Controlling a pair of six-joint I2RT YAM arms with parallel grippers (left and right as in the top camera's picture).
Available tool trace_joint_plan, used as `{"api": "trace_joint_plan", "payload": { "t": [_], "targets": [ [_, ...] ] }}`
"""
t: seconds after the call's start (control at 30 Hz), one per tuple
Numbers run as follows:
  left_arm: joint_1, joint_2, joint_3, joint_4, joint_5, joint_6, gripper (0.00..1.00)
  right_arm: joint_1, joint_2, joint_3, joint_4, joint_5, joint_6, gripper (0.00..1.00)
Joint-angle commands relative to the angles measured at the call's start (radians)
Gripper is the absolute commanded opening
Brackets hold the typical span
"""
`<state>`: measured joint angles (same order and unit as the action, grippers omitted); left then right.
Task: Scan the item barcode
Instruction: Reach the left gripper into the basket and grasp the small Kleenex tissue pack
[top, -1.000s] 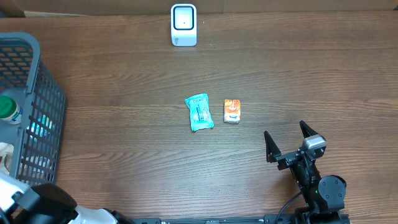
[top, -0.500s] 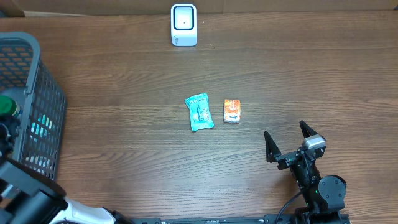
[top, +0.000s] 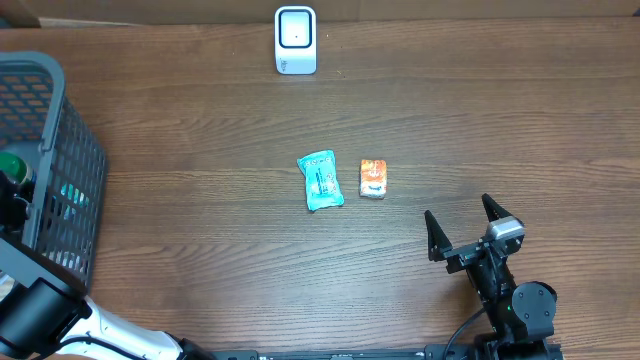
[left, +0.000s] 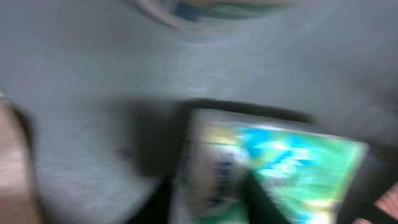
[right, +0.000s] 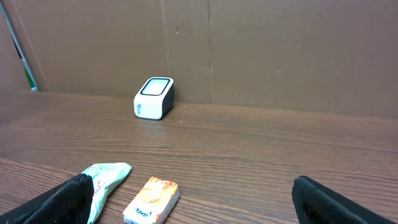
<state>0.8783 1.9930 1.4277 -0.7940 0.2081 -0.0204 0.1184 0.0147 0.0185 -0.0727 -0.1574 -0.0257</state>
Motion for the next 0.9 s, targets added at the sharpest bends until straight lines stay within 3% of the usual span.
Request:
{"api": "trace_joint_plan", "payload": {
  "t": [0.0,0.17,0.4,0.6,0.8,0.83,0.87],
  "targets": [
    [-0.002,0.064,-0.010,-0.011,-0.031,0.021,0.04,0.004,-0.011,-0.010,0.003,0.000,0.002,1.00],
    [-0.002,0.050,0.024,-0.082,-0.031,0.021,0.04,0.004,-0.011,-0.010,0.003,0.000,0.002,1.00],
    [-0.002,-0.012,0.222,-0.287,-0.032,0.006,0.04,0.004,-0.011,-0.010,0.003,0.000,0.002,1.00],
    [-0.002,-0.150,0.395,-0.376,-0.031,-0.125,0.04,0.004,-0.011,-0.010,0.003,0.000,0.002,1.00],
    [-0.004,-0.311,0.434,-0.373,-0.027,-0.205,0.04,0.004,-0.011,-0.010,0.003,0.000,0.002,1.00],
    [-0.005,-0.322,0.434,-0.377,-0.027,-0.205,0.12,0.004,-0.011,-0.010,0.003,0.000,0.002,1.00],
    [-0.005,-0.326,0.434,-0.385,-0.027,-0.204,0.31,0.004,-0.012,-0.010,0.003,0.000,0.002,1.00]
  ]
}}
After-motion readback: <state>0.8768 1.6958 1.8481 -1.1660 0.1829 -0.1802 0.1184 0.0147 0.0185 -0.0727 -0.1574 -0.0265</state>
